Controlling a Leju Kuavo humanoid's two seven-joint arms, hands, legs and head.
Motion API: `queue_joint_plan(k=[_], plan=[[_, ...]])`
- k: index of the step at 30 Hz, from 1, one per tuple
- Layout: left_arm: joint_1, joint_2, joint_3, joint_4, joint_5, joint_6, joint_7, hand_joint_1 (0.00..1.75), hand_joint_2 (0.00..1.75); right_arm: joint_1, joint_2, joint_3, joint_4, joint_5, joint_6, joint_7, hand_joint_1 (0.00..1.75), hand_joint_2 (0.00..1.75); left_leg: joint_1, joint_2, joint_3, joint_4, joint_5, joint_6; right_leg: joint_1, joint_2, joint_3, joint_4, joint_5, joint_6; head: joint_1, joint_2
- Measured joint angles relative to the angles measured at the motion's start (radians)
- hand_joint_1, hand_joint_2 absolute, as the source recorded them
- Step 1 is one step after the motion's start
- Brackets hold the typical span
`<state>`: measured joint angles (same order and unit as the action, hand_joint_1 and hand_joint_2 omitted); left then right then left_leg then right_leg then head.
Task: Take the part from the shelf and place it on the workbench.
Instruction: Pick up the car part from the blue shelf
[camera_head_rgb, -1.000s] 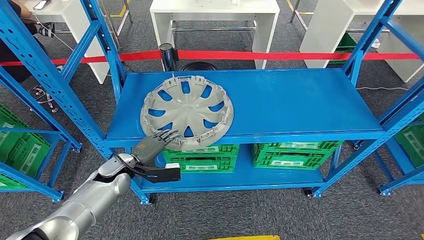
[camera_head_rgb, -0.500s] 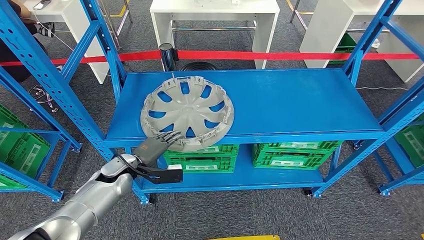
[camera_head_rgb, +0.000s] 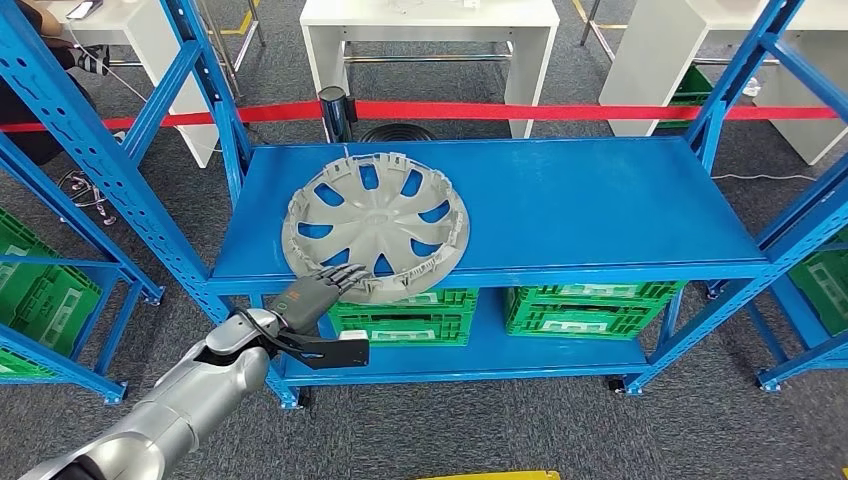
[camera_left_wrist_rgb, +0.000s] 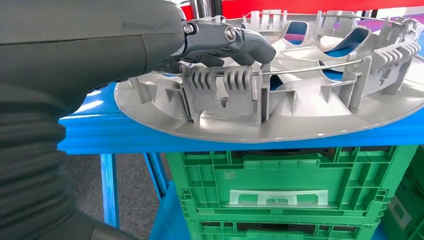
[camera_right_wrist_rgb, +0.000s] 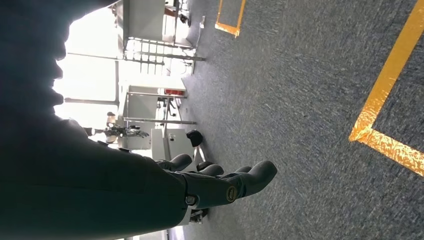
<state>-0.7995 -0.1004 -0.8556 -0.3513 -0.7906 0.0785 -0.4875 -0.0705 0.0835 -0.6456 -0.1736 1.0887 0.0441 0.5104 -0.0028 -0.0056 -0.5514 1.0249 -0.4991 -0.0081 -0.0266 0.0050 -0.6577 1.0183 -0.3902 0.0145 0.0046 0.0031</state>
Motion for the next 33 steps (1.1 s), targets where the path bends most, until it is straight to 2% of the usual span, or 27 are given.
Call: queue_joint_plan(k=[15,19,21,23,25,26,27,28,29,31,32,33], plan=[[-0.003,-0.015,-0.008,-0.001,0.051,0.049,0.001,0.00,0.00,0.000,0.000,-0.011,0.000,0.007,0.000,0.000,0.00,1.75,0.000,0.000,0.000,0.000,0.000,0.000,0.000,0.000,0.000,0.000,0.000,0.000,0.000,0.000],[-0.004,-0.014,-0.008,-0.001,0.051,0.049,-0.001,0.00,0.00,0.000,0.000,-0.015,0.000,0.007,0.001,0.000,0.00,1.75,-0.008,0.000,-0.010,0.004,-0.002,0.014,-0.007,-0.001,0.003,-0.007,0.006,0.014,0.000,0.000],[-0.006,-0.016,-0.008,-0.002,0.051,0.049,-0.002,0.00,0.00,0.000,0.000,-0.015,0.000,0.008,0.001,0.000,0.00,1.75,-0.002,0.001,0.000,-0.013,0.009,0.023,-0.006,0.000,0.000,0.000,-0.001,0.018,0.000,0.000],[-0.009,-0.018,-0.008,-0.003,0.051,0.049,-0.003,0.00,0.00,0.001,-0.001,-0.015,0.000,0.008,0.001,0.000,0.00,1.75,0.003,0.004,0.009,-0.028,0.023,0.031,-0.004,0.000,-0.031,0.071,-0.049,0.018,0.002,0.000],[-0.007,-0.020,-0.008,-0.002,0.051,0.049,-0.003,0.00,0.00,0.002,-0.001,-0.015,0.000,0.008,0.001,0.000,0.00,1.75,0.002,0.006,0.005,-0.027,0.027,0.034,-0.002,-0.001,-0.092,0.208,-0.117,0.016,0.004,0.000],[-0.004,-0.020,-0.008,-0.002,0.051,0.049,-0.003,0.00,0.00,0.002,-0.001,-0.015,0.000,0.008,0.001,0.000,0.00,1.75,0.001,0.006,0.003,-0.025,0.026,0.033,-0.001,-0.001,-0.115,0.260,-0.135,0.016,0.004,0.000],[-0.002,-0.020,-0.008,-0.001,0.051,0.049,-0.003,0.00,0.00,0.002,-0.001,-0.015,0.000,0.008,0.001,0.000,0.00,1.75,0.001,0.006,0.000,-0.022,0.024,0.031,-0.001,-0.001,-0.122,0.279,-0.137,0.016,0.004,0.000],[-0.001,-0.021,-0.008,-0.001,0.051,0.049,-0.003,0.00,0.00,0.003,-0.001,-0.015,0.000,0.008,0.001,0.000,0.00,1.75,0.002,0.006,-0.001,-0.018,0.021,0.027,-0.002,-0.001,-0.107,0.257,-0.120,0.016,0.004,0.000],[-0.001,-0.021,-0.008,-0.001,0.051,0.049,-0.003,0.00,0.00,0.002,-0.002,-0.015,0.000,0.008,0.001,0.000,0.00,1.75,0.004,0.006,-0.002,-0.012,0.017,0.022,-0.003,-0.002,-0.072,0.196,-0.092,0.016,0.004,0.000],[-0.001,-0.021,-0.008,0.000,0.051,0.049,-0.003,0.00,0.00,0.001,-0.001,-0.015,0.000,0.008,0.001,0.000,0.00,1.75,0.006,0.005,-0.005,0.002,0.005,0.007,-0.003,-0.003,-0.004,0.076,-0.057,0.013,0.005,0.000],[-0.002,-0.021,-0.008,-0.001,0.051,0.049,-0.003,0.00,0.00,0.001,0.001,-0.015,0.000,0.008,0.001,0.000,0.00,1.75,0.005,0.004,-0.008,0.007,0.000,0.000,-0.002,-0.003,0.014,0.045,-0.054,0.008,0.005,0.000],[-0.002,-0.021,-0.008,-0.001,0.051,0.049,-0.004,0.00,0.00,0.000,0.002,-0.015,0.000,0.008,0.001,0.000,0.00,1.75,0.002,0.004,-0.009,0.009,-0.005,-0.006,-0.001,-0.002,0.017,0.040,-0.061,0.000,0.004,0.000]])
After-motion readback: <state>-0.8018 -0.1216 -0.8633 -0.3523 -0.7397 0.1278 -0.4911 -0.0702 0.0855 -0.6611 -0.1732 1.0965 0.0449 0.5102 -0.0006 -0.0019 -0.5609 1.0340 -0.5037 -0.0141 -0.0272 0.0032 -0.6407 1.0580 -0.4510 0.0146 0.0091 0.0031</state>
